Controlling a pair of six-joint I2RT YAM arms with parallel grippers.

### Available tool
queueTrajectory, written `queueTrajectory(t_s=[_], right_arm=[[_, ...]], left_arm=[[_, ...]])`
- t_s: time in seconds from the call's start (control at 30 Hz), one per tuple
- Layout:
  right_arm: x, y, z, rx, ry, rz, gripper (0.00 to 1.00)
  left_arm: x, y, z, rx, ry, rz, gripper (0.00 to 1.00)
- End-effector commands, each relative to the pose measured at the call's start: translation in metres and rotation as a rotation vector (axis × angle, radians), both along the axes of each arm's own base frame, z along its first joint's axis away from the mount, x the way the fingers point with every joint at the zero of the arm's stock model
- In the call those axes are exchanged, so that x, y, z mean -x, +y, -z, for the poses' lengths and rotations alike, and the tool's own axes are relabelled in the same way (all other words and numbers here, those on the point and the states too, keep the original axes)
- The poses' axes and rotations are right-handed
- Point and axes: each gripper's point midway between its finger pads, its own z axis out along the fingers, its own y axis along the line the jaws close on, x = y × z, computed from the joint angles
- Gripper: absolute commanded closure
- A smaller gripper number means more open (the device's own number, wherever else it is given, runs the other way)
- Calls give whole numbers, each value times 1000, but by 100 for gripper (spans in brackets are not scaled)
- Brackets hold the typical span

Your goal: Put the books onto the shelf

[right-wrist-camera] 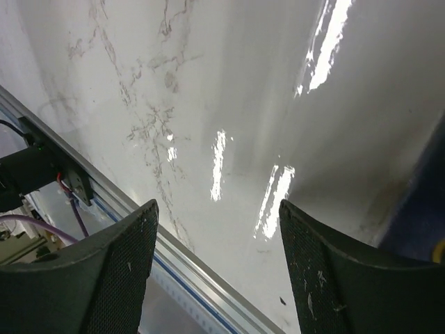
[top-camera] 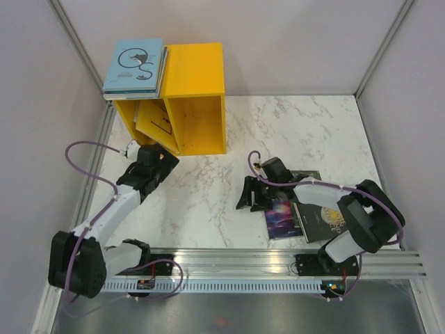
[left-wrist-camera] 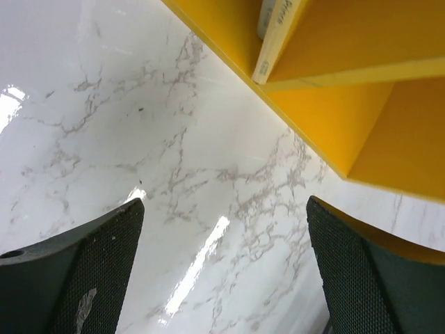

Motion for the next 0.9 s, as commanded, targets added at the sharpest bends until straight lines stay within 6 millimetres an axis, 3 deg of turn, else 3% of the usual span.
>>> queueTrajectory(t_s=[0.0,0.1,0.17,0.2,0.23,0.27,0.33,0.37,0.4,0.43,0.47,0.5,0.57,0.6,0.67,0.7,0.73,0.83,0.87], right_arm=[[-11,-19,-18,105,-104,6,25],[-22,-32,-47,148,-171,52,18],[-34,-47,-67,166,-221,95,15],[-40,-60,-75,219,-229,133,13],[-48,-75,-80,253,-242,165,12],[-49,-87,-92,290,-246,188,11],[-60,-120,-97,410,-271,261,6],[-56,-131,-101,456,-251,274,5],[-57,-145,-101,512,-253,300,2],[-62,-167,-101,599,-262,358,2],[-56,-181,-101,653,-237,377,2],[-54,-192,-100,697,-227,405,2],[-52,-223,-99,780,-205,486,2],[-50,-232,-99,792,-198,509,2],[-47,-255,-92,800,-149,584,2],[-46,-262,-89,794,-131,599,2],[-45,-279,-85,778,-87,660,2],[-46,-294,-70,725,-11,717,2],[-50,-293,-69,705,-10,729,2]], left_arm=[[40,-9,5,2,34,113,0],[60,-37,-3,80,-3,212,0],[76,-69,-3,87,-3,321,0],[79,-79,-3,71,-8,343,0],[93,-108,-3,83,-6,427,0],[98,-121,-1,85,-1,460,0],[111,-164,7,123,32,562,0],[115,-179,9,133,44,598,0],[111,-201,13,138,50,626,0],[122,-222,14,142,53,686,0],[120,-248,-4,180,16,730,0],[120,-265,10,152,43,768,0],[127,-296,10,150,51,832,0],[125,-318,-5,194,32,861,0],[125,-336,11,181,51,878,0],[125,-357,-5,262,26,907,0],[122,-366,2,265,23,911,0],[115,-378,-1,272,14,912,0],[114,-381,7,263,26,910,0]])
